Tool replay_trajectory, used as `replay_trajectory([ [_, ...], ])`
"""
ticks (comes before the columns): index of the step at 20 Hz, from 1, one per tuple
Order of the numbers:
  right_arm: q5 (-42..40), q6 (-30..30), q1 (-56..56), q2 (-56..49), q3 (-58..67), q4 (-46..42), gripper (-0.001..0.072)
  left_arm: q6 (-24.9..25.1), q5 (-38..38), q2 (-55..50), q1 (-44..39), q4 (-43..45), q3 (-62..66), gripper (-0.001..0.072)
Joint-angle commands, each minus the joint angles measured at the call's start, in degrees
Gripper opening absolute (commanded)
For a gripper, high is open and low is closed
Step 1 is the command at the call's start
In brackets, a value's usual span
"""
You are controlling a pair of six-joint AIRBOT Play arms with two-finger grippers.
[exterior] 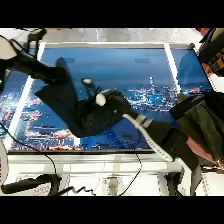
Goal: Fold the clothes and pants, and hang the long-sleeved shirts on hangers.
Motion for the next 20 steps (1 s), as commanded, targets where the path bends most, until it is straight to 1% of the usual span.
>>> replay_trajectory([
  [1,10.34,0.24,-11.98,4.50,0.02,-10.84,0.0032,-0.33,8.37,-3.96,-5.90,-2.16,-0.13,0.0031],
  [3,14.91,-5.18,-20.31,6.73,0.00,-10.82,0.0032,-3.45,13.60,-7.52,-10.54,-2.19,-0.13,0.0031],
  [4,17.38,-8.90,-24.37,7.63,0.00,-10.69,0.0032,-4.55,16.59,-9.70,-13.07,-2.19,-0.13,0.0032],
  [5,19.78,-12.50,-28.17,8.28,0.00,-10.58,0.0032,-4.50,19.19,-11.91,-15.43,-2.19,-0.11,0.0032],
  [6,21.57,-14.82,-31.45,8.63,0.00,-10.19,0.0032,-4.50,21.29,-14.19,-17.84,-2.19,-0.11,0.0033],
  [7,22.38,-14.97,-35.06,8.70,0.00,-7.89,0.0032,-4.46,22.56,-16.22,-19.85,-2.14,-0.11,0.0108],
  [8,22.53,-15.04,-38.01,8.61,-0.02,-4.61,0.0032,-4.46,23.06,-18.08,-21.53,-2.14,-0.11,0.0373],
  [9,22.43,-16.15,-40.74,8.55,0.00,-1.60,0.0032,-4.46,23.08,-19.32,-22.56,-2.14,-0.11,0.0667],
  [10,22.38,-19.30,-42.80,8.39,0.00,1.01,0.0031,-4.15,22.99,-20.04,-23.32,-2.12,-0.11,0.0699],
  [11,22.23,-22.01,-44.70,8.09,-0.02,3.85,0.0032,-3.63,22.95,-20.15,-23.39,-2.12,-0.11,0.0699],
  [12,21.84,-23.12,-46.16,7.72,-0.15,7.15,0.0032,-3.63,22.99,-19.89,-23.26,-2.01,-0.09,0.0699],
  [13,21.68,-25.62,-47.34,7.10,-0.33,11.82,0.0032,-3.65,22.95,-19.41,-22.56,-0.87,-0.07,0.0699],
  [14,21.88,-29.40,-47.93,6.34,-0.74,16.79,0.0041,-3.65,22.64,-18.73,-21.62,0.90,-0.04,0.0699],
  [15,21.68,-31.58,-47.98,5.46,-1.38,21.59,0.0220,-3.65,22.03,-17.90,-20.48,2.51,-0.02,0.0698],
  [16,20.87,-31.65,-47.32,4.37,-1.92,24.92,0.0436,-3.65,21.20,-17.07,-19.32,3.67,0.00,0.0698],
  [17,20.52,-31.78,-46.29,3.08,-2.08,26.10,0.0478,-3.67,20.00,-16.26,-17.94,4.37,0.00,0.0698],
  [18,20.44,-31.95,-44.52,1.29,-2.16,26.21,0.0502,-3.67,18.73,-15.58,-16.63,4.37,0.00,0.0698],
  [20,21.00,-31.93,-40.65,-2.21,-2.14,26.67,0.0624,-3.85,15.67,-14.45,-14.27,4.37,0.00,0.0698],
])
